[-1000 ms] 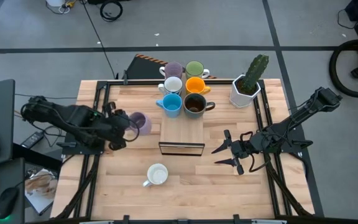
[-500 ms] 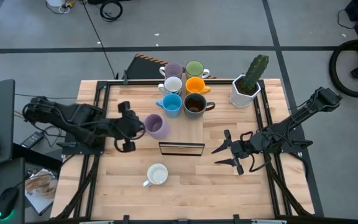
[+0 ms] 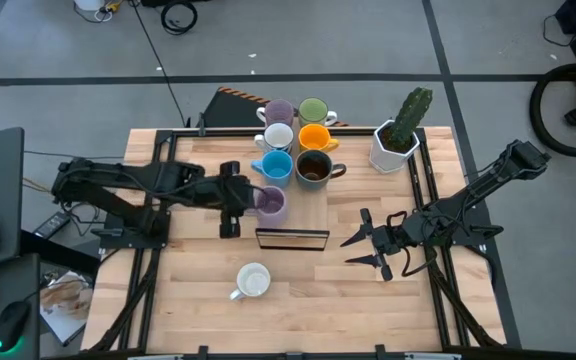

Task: Place coffee mugs
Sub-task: Put the purple mug on the shelf, then put the light green mug on the shelf

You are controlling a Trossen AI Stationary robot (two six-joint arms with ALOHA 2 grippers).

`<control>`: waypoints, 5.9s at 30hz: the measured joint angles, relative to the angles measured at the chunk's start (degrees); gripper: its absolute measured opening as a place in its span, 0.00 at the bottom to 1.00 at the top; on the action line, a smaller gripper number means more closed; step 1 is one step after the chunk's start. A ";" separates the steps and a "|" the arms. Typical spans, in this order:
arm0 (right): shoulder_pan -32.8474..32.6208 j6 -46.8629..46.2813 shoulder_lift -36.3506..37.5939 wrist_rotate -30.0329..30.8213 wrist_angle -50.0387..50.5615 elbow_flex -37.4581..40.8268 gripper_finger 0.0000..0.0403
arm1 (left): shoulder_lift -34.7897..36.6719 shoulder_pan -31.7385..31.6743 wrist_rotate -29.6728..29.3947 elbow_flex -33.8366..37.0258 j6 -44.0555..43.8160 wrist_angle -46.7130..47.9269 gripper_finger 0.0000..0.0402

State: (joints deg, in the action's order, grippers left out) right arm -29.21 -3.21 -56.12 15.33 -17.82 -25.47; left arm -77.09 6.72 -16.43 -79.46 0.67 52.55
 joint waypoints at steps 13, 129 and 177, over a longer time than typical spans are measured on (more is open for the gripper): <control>0.00 -0.01 0.00 0.01 0.59 0.00 0.49 | -4.36 -4.04 3.79 -0.04 6.13 -1.63 0.15; -1.10 -11.78 -46.33 0.58 -13.38 -19.70 0.49 | -22.63 33.40 -1.81 31.45 -41.95 -58.62 0.45; -12.15 -33.21 -53.44 19.13 9.30 -39.63 0.47 | -35.42 37.75 -22.52 19.96 -16.46 -73.39 0.39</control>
State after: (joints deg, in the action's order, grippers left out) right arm -41.36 -36.42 -109.56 34.46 -8.51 -65.10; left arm -112.51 44.46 -38.95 -59.50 -15.79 -20.84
